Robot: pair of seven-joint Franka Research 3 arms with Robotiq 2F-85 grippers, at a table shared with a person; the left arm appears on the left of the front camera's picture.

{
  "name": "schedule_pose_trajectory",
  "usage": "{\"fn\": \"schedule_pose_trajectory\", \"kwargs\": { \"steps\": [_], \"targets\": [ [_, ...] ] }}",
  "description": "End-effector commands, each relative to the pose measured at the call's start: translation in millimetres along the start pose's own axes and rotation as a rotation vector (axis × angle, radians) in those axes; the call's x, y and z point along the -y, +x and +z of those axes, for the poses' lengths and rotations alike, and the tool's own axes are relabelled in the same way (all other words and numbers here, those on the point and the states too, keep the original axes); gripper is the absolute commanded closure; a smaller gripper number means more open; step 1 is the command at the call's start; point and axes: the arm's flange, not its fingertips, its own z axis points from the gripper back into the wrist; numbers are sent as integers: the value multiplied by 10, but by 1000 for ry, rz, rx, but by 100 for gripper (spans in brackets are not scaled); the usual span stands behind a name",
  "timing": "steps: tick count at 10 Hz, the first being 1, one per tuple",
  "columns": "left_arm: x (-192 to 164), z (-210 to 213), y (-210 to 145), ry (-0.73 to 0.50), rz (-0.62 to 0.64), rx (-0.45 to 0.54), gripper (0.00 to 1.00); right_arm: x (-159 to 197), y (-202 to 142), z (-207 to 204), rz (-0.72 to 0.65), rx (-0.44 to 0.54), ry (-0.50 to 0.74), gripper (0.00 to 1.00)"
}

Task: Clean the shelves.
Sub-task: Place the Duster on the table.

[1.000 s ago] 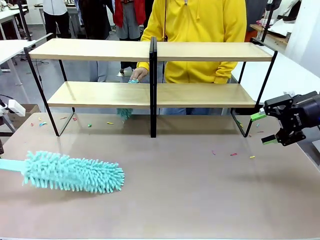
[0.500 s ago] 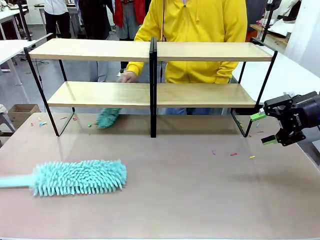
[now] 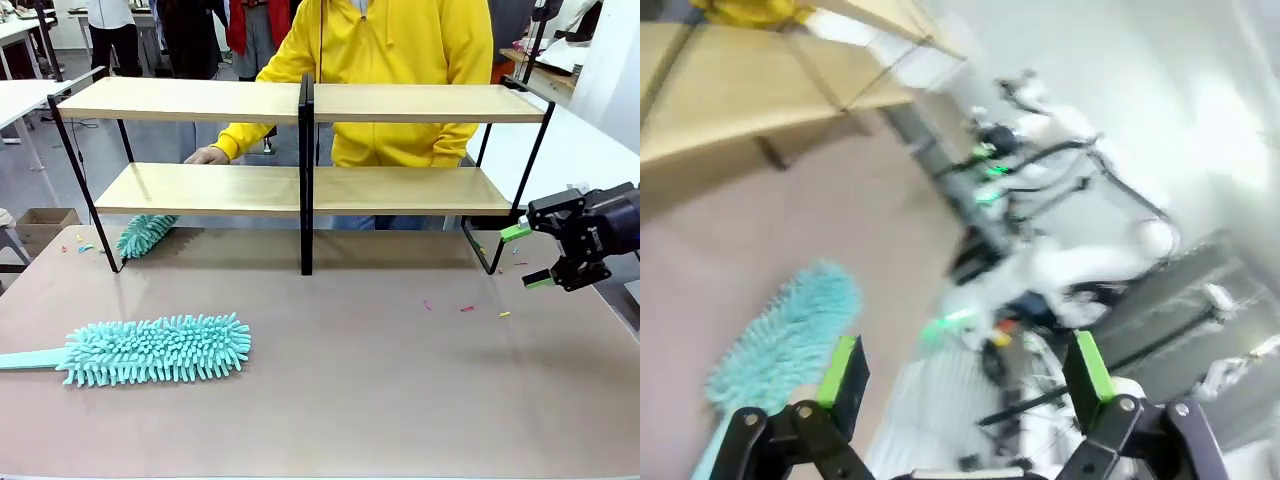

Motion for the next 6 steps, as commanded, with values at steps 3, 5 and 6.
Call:
{"fn": "schedule_pose_trajectory", "kwargs": {
  "steps": [3,5,6],
  "targets": [
    [0,0,0,0,0,0,0,-980,-345,611,-174,119,123,0],
    [0,0,0,0,0,0,0,-511,-165,336,-7,61,60,0],
    [0,0,0,0,0,0,0,-511,-165,336,-7,61,60,0]
  ]
}}
